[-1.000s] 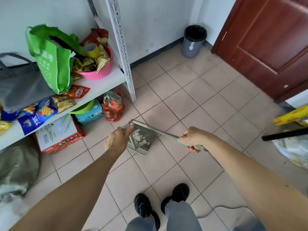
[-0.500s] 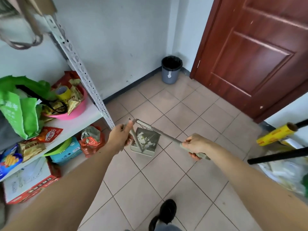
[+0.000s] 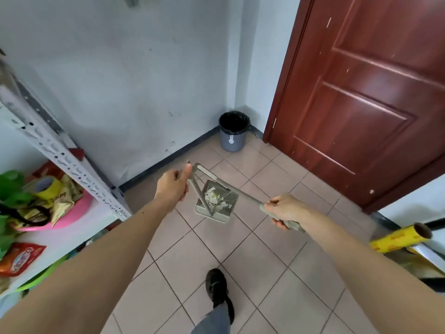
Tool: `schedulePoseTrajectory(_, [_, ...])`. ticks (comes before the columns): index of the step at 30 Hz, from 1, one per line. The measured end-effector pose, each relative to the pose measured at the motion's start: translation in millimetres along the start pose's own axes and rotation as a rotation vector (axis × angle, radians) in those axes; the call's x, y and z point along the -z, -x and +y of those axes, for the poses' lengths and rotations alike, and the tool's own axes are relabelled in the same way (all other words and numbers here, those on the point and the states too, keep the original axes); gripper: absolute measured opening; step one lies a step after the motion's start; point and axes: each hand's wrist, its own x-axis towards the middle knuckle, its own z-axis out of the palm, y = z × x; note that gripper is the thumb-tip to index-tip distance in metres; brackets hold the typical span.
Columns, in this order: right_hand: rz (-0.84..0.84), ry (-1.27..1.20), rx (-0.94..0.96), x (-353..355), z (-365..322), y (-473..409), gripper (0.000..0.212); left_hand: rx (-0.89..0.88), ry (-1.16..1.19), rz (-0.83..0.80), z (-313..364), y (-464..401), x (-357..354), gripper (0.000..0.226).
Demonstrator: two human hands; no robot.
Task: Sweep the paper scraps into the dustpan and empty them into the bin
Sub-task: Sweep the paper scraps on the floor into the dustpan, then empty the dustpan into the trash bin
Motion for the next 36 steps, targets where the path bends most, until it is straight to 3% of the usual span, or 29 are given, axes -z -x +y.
schedulePoseTrajectory(11, [0.065, -0.136, 0.039, 127.8, -103.5, -111.2, 0.034, -0.133, -0.122, 0.106, 143.1, -180.0, -31.8, 0.066])
schedulePoseTrajectory(18, [0.057, -0.180, 0.136, 205.9, -144.8, -192.2, 0.028, -0.184, -0.168, 0.167, 208.1, -276.4, -66.1, 0.075])
schedulePoseTrajectory(28, [0.030, -0.161, 0.198, 310.5, -190.9, -288.2, 0.028, -0.279, -0.644, 0.200, 267.3, -375.9, -138.1, 0.053])
schedulePoseTrajectory(36, [0.053, -0.233, 0.118, 343.9, -209.0, -351.6, 0.033, -0.389, -0.918, 0.141, 294.1, -455.1, -163.4, 0.062])
